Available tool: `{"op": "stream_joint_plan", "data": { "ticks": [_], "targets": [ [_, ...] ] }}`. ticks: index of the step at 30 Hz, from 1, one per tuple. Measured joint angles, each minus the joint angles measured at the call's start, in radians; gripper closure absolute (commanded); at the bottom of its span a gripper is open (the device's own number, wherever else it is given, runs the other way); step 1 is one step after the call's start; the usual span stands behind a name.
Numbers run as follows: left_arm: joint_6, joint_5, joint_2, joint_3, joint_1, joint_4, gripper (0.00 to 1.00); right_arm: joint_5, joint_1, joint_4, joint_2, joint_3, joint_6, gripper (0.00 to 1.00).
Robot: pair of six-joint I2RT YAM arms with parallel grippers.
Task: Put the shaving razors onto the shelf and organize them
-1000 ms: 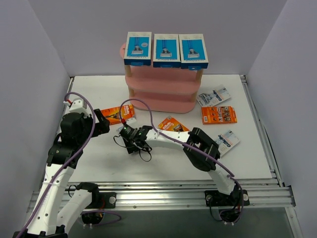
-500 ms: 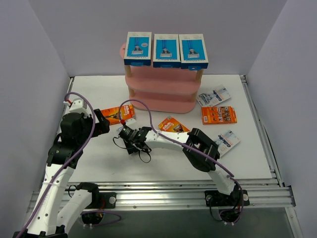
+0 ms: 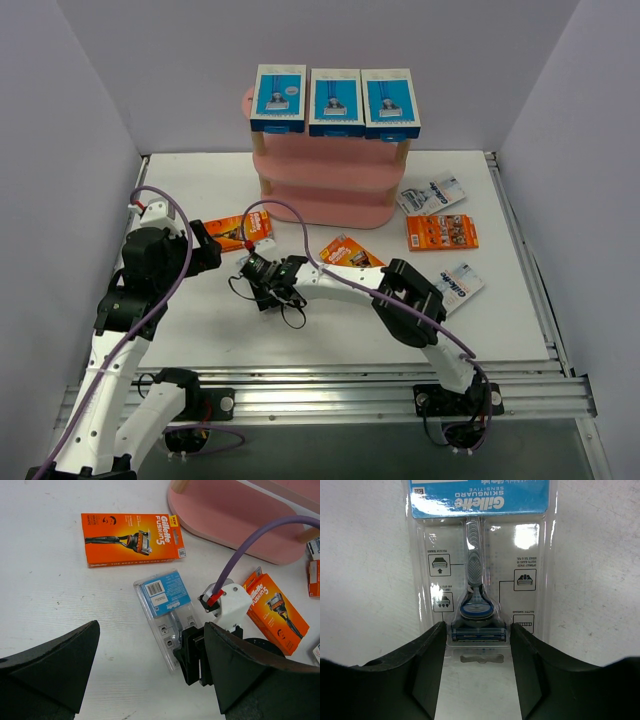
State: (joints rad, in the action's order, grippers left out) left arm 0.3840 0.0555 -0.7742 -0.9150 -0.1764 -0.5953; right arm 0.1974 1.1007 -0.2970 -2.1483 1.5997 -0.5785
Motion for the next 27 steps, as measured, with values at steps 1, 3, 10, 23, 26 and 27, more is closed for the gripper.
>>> {"op": "stream_joint_plan", "data": {
  "ticks": [1, 3, 10, 23, 26, 27],
  "targets": [
    [0.000, 0.000, 0.000, 0.000, 0.000, 0.000, 0.06, -0.001, 0.000, -0.001, 0.007, -0.004, -0.001, 1.00],
    [0.000, 0.000, 0.000, 0.000, 0.000, 0.000, 0.06, -0.002, 0.000, -0.006, 0.021, -0.010, -0.004, 1.00],
    [0.000, 0.000, 0.000, 0.000, 0.000, 0.000, 0.06, 0.005, -0.002, -0.024, 0.110, -0.033, -0.013, 1.00],
    [0.000, 0.000, 0.000, 0.000, 0.000, 0.000, 0.06, 0.053, -0.002, -0.048, 0.218, -0.128, -0.031, 1.00],
    [0.000, 0.000, 0.001, 0.000, 0.000, 0.000, 0.06, 0.078, -0.008, -0.071, 0.261, -0.148, -0.037, 1.00],
    [0.000, 0.000, 0.002, 0.000, 0.000, 0.000, 0.06, 0.089, -0.009, -0.078, 0.278, -0.153, -0.039, 1.00]
  ]
}}
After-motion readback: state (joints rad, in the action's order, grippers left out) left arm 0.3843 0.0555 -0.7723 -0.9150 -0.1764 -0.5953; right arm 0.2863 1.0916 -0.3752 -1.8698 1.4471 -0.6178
